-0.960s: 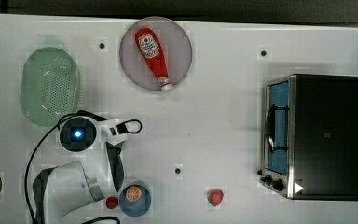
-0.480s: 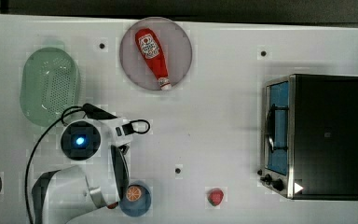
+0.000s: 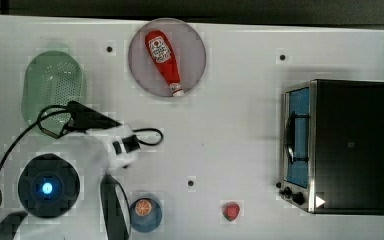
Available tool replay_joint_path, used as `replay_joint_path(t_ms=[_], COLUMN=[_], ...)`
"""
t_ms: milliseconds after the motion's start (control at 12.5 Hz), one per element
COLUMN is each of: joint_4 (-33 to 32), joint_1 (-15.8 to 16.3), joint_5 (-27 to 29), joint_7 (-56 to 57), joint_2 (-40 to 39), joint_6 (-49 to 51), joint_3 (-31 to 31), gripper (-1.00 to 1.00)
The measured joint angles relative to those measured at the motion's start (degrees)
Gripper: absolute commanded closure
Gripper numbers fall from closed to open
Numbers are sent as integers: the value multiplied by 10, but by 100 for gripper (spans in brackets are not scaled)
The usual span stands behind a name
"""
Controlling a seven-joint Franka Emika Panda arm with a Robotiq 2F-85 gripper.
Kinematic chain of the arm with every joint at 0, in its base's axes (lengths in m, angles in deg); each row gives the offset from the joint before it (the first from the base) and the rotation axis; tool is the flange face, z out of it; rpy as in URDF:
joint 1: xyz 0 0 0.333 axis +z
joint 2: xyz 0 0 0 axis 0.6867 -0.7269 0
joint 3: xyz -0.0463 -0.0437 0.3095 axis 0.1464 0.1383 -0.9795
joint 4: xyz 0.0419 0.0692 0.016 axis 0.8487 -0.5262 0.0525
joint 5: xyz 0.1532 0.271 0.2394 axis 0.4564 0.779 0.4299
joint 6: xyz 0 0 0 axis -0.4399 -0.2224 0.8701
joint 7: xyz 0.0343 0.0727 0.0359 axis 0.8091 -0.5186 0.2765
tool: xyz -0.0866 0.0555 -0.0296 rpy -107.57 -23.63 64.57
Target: Pick Banana and place it in mug.
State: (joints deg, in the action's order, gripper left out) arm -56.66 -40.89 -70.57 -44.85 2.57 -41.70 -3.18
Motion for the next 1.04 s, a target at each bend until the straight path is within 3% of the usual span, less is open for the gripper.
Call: replay_joint_path(t_ms=[320, 560, 640, 720, 1040], joint_4=[93, 159, 160, 157, 162], joint_1=[-8, -18, -22, -33, -31], joint_5=[-2, -31, -85, -104, -100], joint_7=[0, 0, 0, 0, 3], joint_2=[91, 88, 87, 86, 75], joint_6=[227, 258, 256, 262, 311], joint_3=[104, 178, 195, 205, 224], gripper=[-100, -100, -100, -100, -100])
